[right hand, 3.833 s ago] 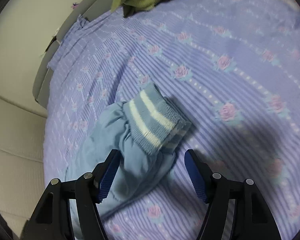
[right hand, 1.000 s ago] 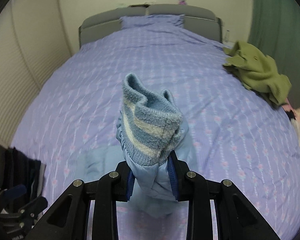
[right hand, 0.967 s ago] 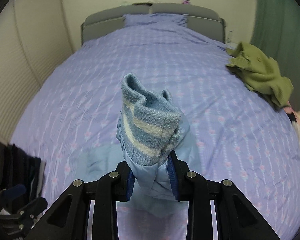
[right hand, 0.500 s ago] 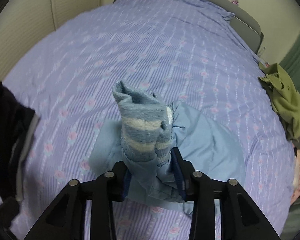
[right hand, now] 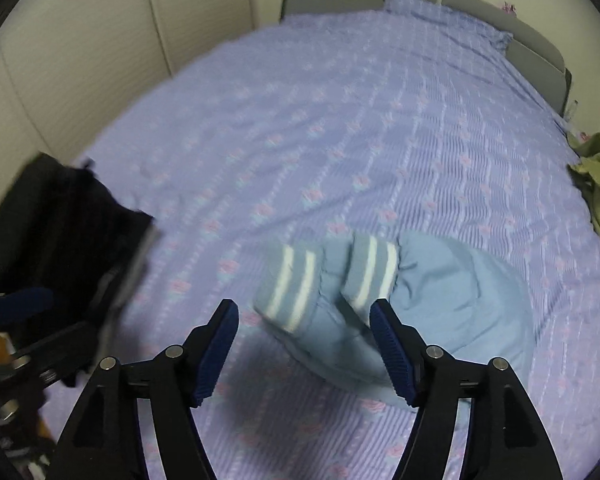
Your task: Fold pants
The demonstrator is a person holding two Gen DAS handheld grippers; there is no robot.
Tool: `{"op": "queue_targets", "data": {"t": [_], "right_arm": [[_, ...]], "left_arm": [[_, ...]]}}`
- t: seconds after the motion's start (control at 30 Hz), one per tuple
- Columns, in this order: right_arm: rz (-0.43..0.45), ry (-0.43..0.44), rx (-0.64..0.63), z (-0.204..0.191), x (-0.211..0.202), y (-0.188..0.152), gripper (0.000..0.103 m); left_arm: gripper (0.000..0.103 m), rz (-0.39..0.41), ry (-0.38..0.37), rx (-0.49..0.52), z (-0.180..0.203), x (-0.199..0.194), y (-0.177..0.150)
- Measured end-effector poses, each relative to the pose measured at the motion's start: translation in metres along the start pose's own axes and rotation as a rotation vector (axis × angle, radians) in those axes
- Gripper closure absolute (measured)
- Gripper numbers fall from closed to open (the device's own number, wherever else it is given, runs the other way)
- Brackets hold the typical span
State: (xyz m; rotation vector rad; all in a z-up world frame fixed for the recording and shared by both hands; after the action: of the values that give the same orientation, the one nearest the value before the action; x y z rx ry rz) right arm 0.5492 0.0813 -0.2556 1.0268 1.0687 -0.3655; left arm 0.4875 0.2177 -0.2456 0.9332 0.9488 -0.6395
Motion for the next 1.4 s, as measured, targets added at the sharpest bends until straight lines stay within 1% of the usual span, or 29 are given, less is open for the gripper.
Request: {"op": "queue_targets", "data": {"t": [0.07, 0.1, 0.17, 0.23, 0.3, 0.4, 0.5, 0.57, 0.7, 0.83, 0.9, 1.13, 1.27, 1.4], "right_arm": [[0.042, -0.009, 0.0, 0.002, -0.018, 0.001, 0.033], [0.074, -0.017, 0.012, 0.007, -0.034, -0.001, 0.033], [0.115, -0.033, 0.035, 0.019, -0.055, -0.002, 0.028], [0.164, -0.078, 0.068, 0.036, -0.081, -0.01, 0.019], [0.199, -0.12, 0.097, 0.056, -0.099, -0.018, 0.016], [0.215, -0.176, 0.162, 0.094, -0.119, -0.037, 0.015], [0.204, -0.2, 0.243, 0.129, -0.12, -0.059, 0.015], [0.186, -0.196, 0.295, 0.15, -0.117, -0.073, 0.015], [0.163, -0.166, 0.439, 0.193, -0.096, -0.103, 0.015], [0.137, -0.103, 0.557, 0.22, -0.066, -0.125, 0.015], [0.104, -0.09, 0.596, 0.229, -0.048, -0.133, 0.015], [0.041, -0.035, 0.604, 0.233, -0.005, -0.144, 0.015], [0.018, 0.007, 0.608, 0.23, 0.015, -0.15, 0.015], [-0.015, 0.057, 0.592, 0.224, 0.039, -0.155, 0.015]], "left_arm": [[0.023, 0.032, -0.005, 0.001, 0.005, -0.011, 0.001], [0.023, 0.045, -0.008, 0.006, 0.009, -0.016, 0.002], [0.021, 0.071, -0.02, 0.017, 0.019, -0.025, 0.002], [0.017, 0.092, -0.034, 0.022, 0.031, -0.032, 0.0], [0.013, 0.109, -0.051, 0.033, 0.045, -0.037, -0.002], [0.009, 0.117, -0.05, 0.048, 0.065, -0.035, -0.004], [0.008, 0.111, -0.047, 0.059, 0.085, -0.027, -0.009], [0.008, 0.096, -0.057, 0.053, 0.097, -0.018, -0.012], [0.005, 0.059, -0.079, 0.013, 0.115, 0.007, -0.013], [0.005, -0.022, -0.065, -0.046, 0.124, 0.046, -0.01], [0.005, -0.056, -0.057, -0.082, 0.124, 0.063, -0.008], [0.005, -0.163, -0.082, -0.225, 0.124, 0.113, -0.007], [0.005, -0.212, -0.09, -0.266, 0.122, 0.133, -0.01], [0.004, -0.238, -0.07, -0.278, 0.111, 0.147, -0.015]]}}
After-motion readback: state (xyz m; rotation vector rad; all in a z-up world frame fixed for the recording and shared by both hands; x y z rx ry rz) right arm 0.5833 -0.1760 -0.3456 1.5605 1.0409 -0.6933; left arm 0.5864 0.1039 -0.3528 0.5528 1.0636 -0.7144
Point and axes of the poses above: each gripper's, at about its wrist camera, not at the fingertips, and x roughly the way its jaws point, z to its right, y to its top, the point moved 5 cm from there along x, roughly the way its jaws point, and after that the axes turned 13 degrees about -x, right-handed, at the moved point
